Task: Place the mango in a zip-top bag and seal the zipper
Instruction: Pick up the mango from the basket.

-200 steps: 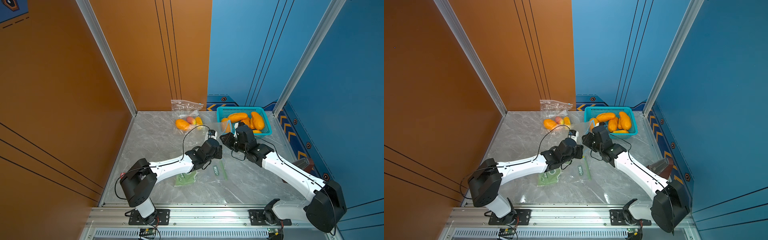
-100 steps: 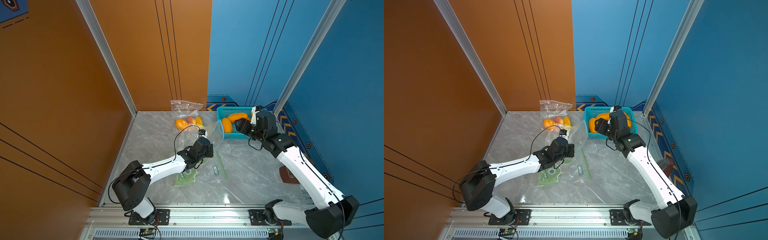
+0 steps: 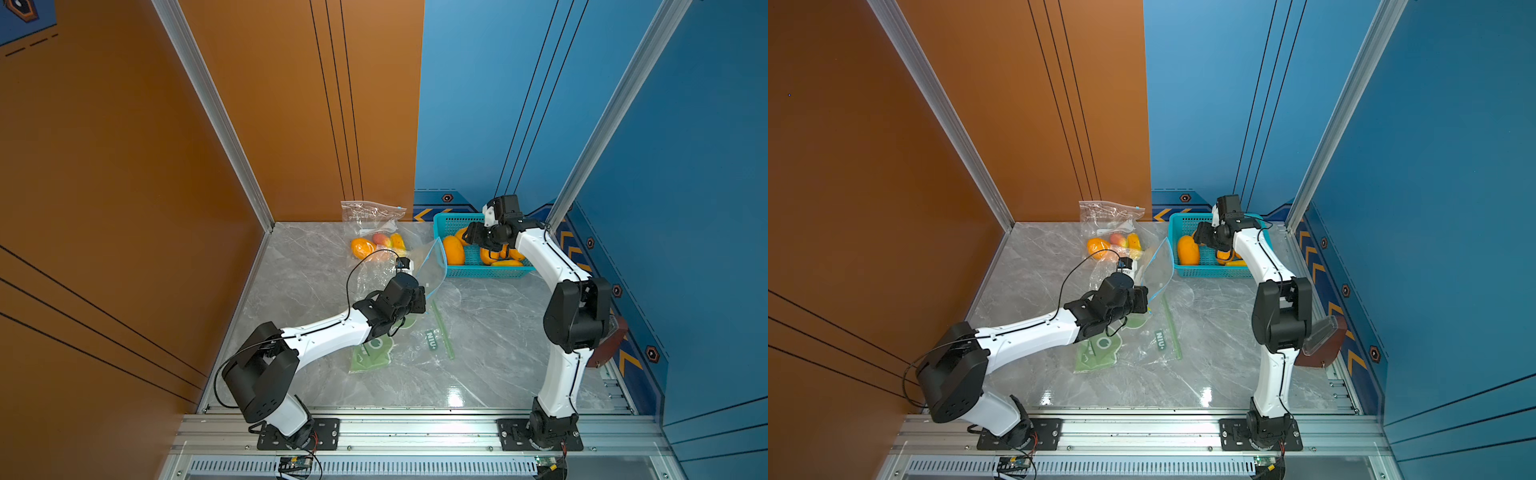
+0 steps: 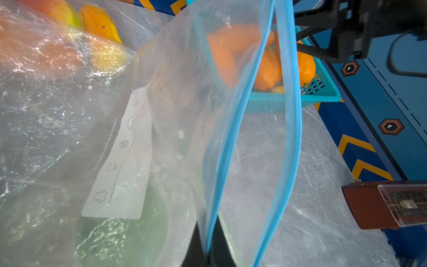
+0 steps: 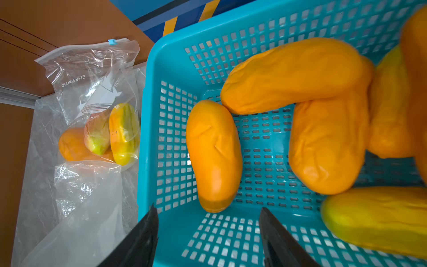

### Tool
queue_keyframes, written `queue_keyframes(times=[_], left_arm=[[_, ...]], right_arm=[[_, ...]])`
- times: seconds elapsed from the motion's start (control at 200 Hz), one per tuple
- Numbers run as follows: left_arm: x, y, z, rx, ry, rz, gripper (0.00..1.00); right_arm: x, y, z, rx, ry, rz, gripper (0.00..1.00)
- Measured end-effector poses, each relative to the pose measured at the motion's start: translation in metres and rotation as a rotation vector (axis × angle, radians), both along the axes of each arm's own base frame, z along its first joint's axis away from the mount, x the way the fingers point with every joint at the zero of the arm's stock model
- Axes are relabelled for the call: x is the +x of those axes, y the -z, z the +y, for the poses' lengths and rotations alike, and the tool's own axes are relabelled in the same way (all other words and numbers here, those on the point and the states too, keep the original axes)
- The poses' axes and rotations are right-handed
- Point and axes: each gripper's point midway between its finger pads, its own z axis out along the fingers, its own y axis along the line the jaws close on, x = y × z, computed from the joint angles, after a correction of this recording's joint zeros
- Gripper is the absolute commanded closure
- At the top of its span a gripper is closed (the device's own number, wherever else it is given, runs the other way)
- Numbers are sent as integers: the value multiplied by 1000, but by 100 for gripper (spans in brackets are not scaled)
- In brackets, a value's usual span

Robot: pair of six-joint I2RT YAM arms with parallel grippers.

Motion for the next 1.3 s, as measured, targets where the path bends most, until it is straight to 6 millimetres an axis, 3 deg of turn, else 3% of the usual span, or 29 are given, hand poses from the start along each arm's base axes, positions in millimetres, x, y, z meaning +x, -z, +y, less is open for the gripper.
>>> queue_keyframes(times=[0.13, 0.34, 0.686, 0.741, 1.111, 1.206, 1.301], left_arm=[[0, 0, -1, -4, 7, 4, 99], [-1, 1, -2, -5, 13, 8, 99], [-3, 1, -3, -11, 27, 16, 99], [-3, 1, -4, -13, 30, 17, 99], [-4, 2, -3, 4, 39, 23, 99], [-5, 3, -3, 9, 42, 23, 99], [-5, 3, -3, 13, 45, 20, 99]], right_arm=[[16, 34, 8, 0, -49, 51, 19], [25, 75, 17, 17, -95, 117, 15], [32, 106, 36, 84, -149, 167, 19], [33, 107, 38, 90, -150, 168, 24], [35, 106, 41, 105, -156, 166, 87], [27, 102, 39, 100, -154, 174, 94], [17, 85, 36, 87, -153, 157, 100]])
